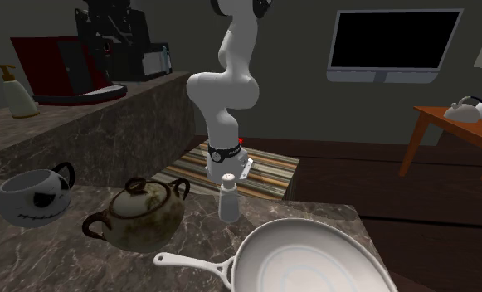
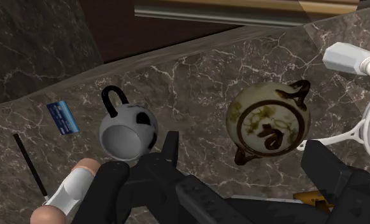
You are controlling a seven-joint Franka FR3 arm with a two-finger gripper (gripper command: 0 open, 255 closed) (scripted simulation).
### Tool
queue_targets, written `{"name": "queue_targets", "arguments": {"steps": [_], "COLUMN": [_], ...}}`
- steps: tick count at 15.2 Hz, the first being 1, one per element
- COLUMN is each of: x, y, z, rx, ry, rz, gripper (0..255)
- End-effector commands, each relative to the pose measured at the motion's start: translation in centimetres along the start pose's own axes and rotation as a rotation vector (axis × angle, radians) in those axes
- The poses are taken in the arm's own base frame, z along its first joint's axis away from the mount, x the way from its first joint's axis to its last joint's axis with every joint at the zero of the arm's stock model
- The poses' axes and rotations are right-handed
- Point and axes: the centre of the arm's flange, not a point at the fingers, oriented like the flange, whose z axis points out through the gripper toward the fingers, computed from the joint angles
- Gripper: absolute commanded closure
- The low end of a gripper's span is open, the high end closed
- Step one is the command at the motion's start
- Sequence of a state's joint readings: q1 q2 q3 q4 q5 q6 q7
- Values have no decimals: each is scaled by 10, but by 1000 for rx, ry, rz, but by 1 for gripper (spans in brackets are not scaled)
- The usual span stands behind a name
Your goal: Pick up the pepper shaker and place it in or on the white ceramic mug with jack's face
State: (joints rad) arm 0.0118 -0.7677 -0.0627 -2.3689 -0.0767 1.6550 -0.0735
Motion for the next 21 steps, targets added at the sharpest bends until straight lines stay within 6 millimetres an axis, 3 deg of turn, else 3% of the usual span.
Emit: {"name": "queue_targets", "arguments": {"steps": [1, 21], "x": [0, -46], "y": [0, -189], "z": [0, 169], "rx": [0, 66], "ry": [0, 31], "rz": [0, 81], "gripper": [0, 0]}}
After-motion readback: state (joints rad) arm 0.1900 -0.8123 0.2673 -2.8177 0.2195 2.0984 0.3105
